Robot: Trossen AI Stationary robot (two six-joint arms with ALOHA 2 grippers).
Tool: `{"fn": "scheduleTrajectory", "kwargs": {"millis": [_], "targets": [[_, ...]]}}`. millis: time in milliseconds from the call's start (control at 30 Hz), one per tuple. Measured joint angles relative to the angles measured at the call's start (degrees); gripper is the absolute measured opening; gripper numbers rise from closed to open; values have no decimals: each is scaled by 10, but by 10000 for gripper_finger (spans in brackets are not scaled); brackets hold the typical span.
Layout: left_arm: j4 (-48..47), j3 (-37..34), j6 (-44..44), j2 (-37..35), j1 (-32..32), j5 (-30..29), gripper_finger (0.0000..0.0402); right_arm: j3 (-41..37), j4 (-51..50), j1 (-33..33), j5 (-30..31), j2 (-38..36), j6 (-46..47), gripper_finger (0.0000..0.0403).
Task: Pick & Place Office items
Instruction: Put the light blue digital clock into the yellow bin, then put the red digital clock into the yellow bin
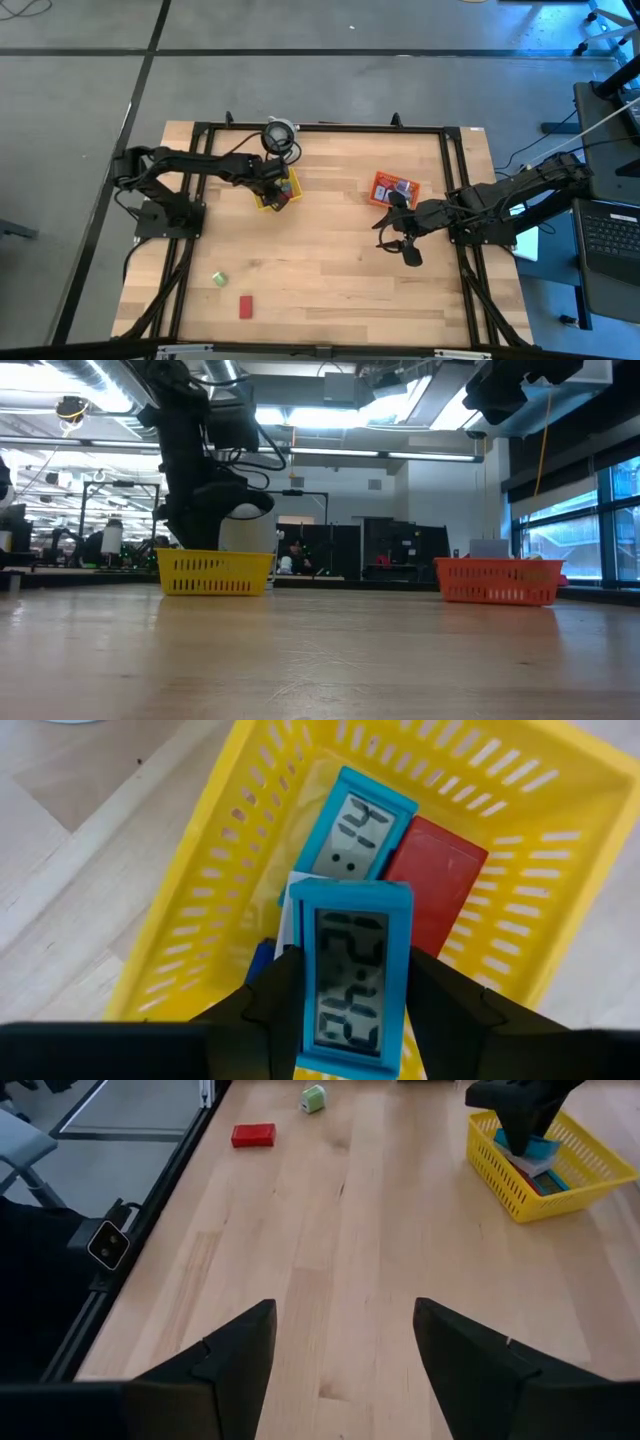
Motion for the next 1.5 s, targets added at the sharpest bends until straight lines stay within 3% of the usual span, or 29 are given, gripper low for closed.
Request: {"fn": "scheduleTrajectory", "kwargs": {"millis": [367,567,833,933,1167,1333,1500], "targets": [[1,-1,19,-8,0,19,212,0,0,0,0,0,16,238],[-8,11,32,-8,0,15,225,0,0,0,0,0,21,238],[-127,144,63,-9,-1,-21,225,0,0,0,0,0,25,238],[-193,195,26,-14,-23,11,225,0,0,0,0,0,34,238],[-244,231,-185,-39,-201,120,226,0,0,0,2,0,42,238],[-177,233,-380,-29,-374,125,226,0,1,0,5,0,43,238],[-141,233,-569,20,-499,92,226,0,1,0,21,0,76,238]]}}
